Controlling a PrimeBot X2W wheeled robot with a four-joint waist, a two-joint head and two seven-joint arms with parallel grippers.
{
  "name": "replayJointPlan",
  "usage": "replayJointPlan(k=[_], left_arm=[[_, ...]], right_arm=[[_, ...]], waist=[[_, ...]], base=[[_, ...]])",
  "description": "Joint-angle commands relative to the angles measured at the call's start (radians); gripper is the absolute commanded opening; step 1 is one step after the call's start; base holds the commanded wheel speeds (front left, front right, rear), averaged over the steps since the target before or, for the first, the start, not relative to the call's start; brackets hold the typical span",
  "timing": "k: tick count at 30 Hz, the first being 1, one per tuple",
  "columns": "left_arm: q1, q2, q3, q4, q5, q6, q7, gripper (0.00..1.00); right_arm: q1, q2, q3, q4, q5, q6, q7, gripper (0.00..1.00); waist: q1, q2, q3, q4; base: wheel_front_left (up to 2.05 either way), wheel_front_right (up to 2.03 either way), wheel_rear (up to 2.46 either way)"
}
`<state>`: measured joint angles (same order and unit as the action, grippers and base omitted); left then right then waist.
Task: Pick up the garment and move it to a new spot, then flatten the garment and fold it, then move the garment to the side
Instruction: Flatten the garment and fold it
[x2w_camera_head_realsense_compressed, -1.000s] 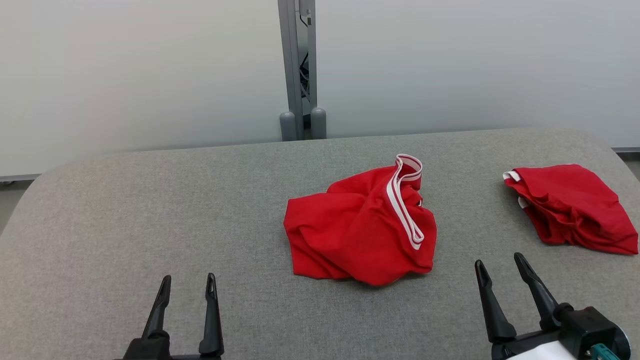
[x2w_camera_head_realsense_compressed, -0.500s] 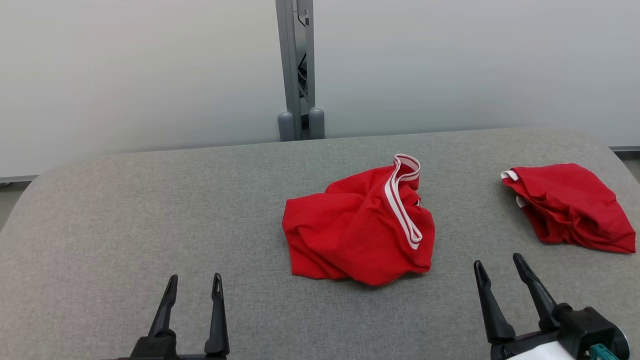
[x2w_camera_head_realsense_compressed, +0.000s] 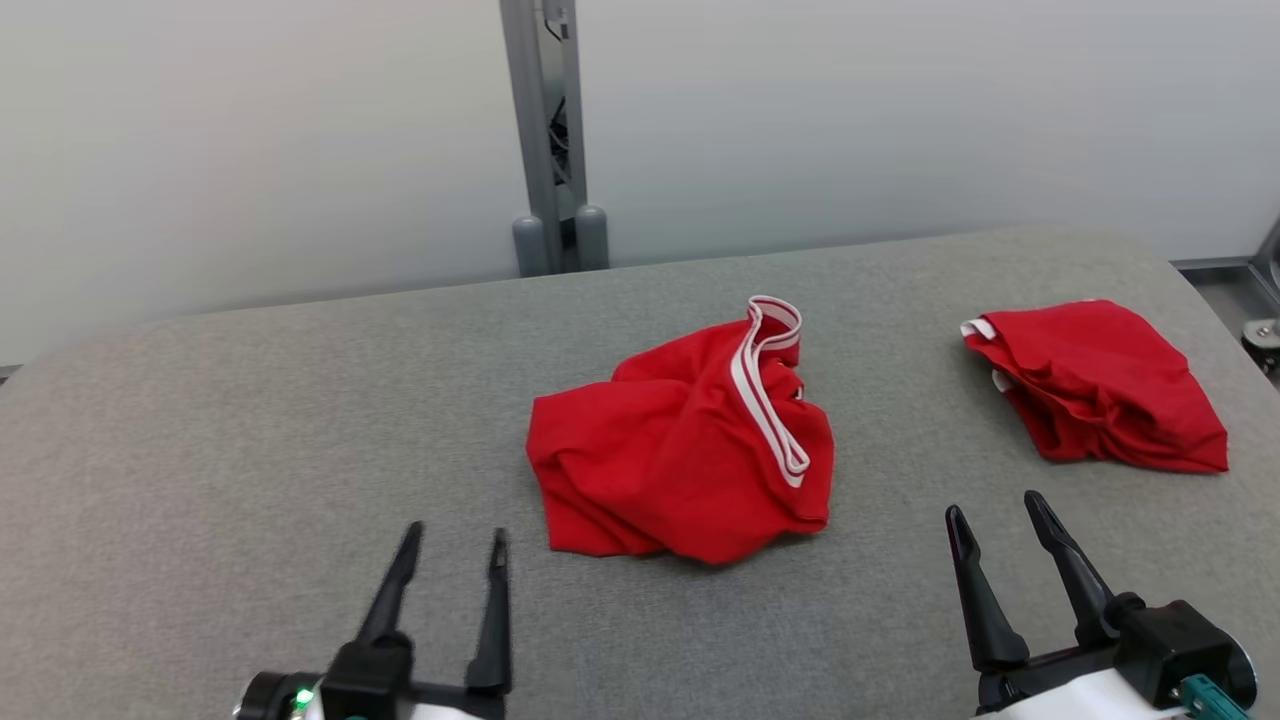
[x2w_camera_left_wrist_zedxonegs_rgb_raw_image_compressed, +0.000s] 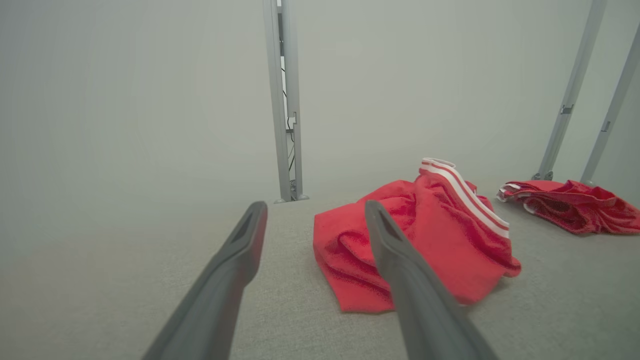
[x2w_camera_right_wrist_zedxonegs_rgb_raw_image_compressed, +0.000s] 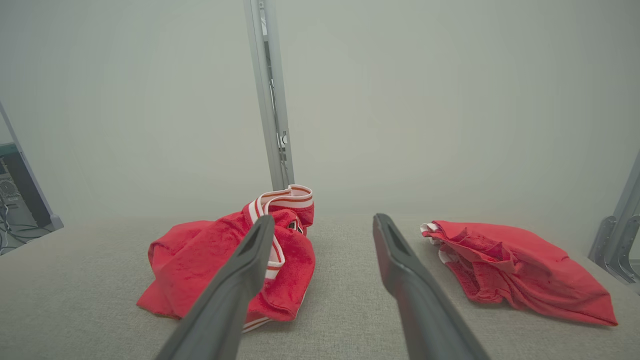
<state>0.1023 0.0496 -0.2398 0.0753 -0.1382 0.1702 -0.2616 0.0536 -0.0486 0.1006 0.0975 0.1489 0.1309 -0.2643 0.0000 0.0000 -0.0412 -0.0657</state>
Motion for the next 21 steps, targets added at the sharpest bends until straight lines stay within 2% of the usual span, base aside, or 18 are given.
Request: replayJointPlan(k=[1,11,17,21], left_arm=[[-0.031,0.002,-0.020,0.010,0.009,-0.014,-0.004,1.00],[-0.214,0.004,-0.249,0.133,-0.043,-0.108,-0.003,1.00],[-0.362,0.003,-0.377,0.257,-0.143,-0.127,-0.003,1.00],[-0.451,0.004,-0.435,0.350,-0.196,-0.115,0.018,1.00]], right_arm=[[-0.011,-0.004,-0.002,-0.004,0.002,0.000,-0.001,1.00],[-0.046,-0.004,0.002,-0.004,0.005,0.000,-0.001,1.00],[-0.079,-0.004,0.012,-0.011,0.022,0.000,-0.001,1.00],[-0.096,-0.004,0.017,-0.015,0.035,0.000,-0.001,1.00]], waist=[[0.0000,0.0000,0.014,-0.021],[0.0000,0.0000,0.075,-0.144],[0.0000,0.0000,0.141,-0.220],[0.0000,0.0000,0.178,-0.249]], base=[[0.00,0.00,0.00],[0.00,0.00,0.00],[0.00,0.00,0.00],[0.00,0.00,0.00]])
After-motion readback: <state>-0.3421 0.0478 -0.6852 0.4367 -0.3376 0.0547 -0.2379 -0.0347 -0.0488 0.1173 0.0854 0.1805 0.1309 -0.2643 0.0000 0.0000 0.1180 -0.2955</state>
